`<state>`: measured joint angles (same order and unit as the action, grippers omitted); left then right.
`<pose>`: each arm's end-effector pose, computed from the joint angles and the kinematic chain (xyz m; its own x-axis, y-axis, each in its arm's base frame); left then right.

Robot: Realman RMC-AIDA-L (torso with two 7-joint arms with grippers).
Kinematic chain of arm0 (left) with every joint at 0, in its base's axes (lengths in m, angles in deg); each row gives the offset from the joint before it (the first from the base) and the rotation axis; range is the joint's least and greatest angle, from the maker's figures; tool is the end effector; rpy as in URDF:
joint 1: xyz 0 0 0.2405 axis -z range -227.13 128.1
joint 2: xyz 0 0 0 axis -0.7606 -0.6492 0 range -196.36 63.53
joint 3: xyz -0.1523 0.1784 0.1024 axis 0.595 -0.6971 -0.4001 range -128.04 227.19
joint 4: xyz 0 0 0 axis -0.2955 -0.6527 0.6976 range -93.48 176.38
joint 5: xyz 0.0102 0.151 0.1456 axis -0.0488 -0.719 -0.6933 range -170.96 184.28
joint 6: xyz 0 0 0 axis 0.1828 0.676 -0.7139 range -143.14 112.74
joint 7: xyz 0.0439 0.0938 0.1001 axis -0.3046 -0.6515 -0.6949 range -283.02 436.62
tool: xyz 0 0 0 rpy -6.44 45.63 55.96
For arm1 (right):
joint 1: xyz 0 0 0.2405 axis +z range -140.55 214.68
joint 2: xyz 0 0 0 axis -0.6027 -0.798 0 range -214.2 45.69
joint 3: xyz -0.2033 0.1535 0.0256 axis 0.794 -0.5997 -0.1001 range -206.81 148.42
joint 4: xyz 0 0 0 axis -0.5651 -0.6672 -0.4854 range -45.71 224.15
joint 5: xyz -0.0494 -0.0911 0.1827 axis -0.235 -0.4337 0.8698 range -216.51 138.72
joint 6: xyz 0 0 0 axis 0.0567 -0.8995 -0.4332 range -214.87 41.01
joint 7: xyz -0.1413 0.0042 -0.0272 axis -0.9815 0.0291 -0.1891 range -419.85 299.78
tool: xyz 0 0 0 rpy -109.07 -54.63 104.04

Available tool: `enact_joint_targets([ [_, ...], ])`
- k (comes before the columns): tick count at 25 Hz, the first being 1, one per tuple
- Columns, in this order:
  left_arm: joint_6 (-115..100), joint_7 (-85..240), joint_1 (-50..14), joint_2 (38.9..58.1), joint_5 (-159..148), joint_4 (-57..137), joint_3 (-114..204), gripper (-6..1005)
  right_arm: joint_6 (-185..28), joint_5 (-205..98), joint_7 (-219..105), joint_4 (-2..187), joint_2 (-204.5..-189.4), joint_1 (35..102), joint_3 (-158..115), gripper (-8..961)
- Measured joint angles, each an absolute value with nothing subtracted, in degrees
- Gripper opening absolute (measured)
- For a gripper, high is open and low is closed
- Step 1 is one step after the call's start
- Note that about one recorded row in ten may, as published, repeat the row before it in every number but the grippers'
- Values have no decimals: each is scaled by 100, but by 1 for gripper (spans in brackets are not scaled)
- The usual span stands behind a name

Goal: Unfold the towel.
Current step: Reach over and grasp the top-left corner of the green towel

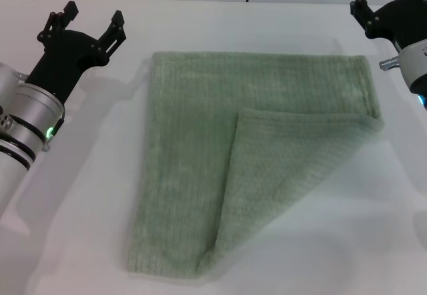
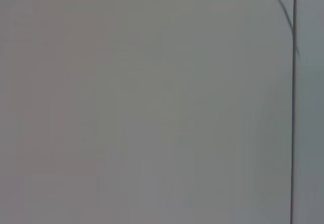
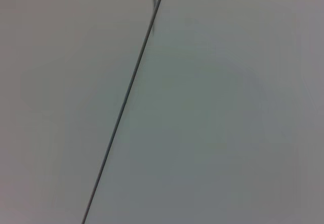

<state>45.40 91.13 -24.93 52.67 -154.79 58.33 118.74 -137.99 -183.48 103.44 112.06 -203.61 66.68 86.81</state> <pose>-0.2932 0.3506 -0.0258 0.6860 -0.0489 0.7259 0.6821 -0.3040 -0.6651 0.2611 0.3887 -0.0293 0.8929 0.1227 -0.4332 -0.4057 -0.1980 -0.8923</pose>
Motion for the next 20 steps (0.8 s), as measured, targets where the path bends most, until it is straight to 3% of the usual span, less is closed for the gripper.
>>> enact_joint_targets([
  [20,4533,9112,-2431,5267,-15480,5912,11524,777,-13808,-18347,10344,11198,-20361,6695,8682,759],
])
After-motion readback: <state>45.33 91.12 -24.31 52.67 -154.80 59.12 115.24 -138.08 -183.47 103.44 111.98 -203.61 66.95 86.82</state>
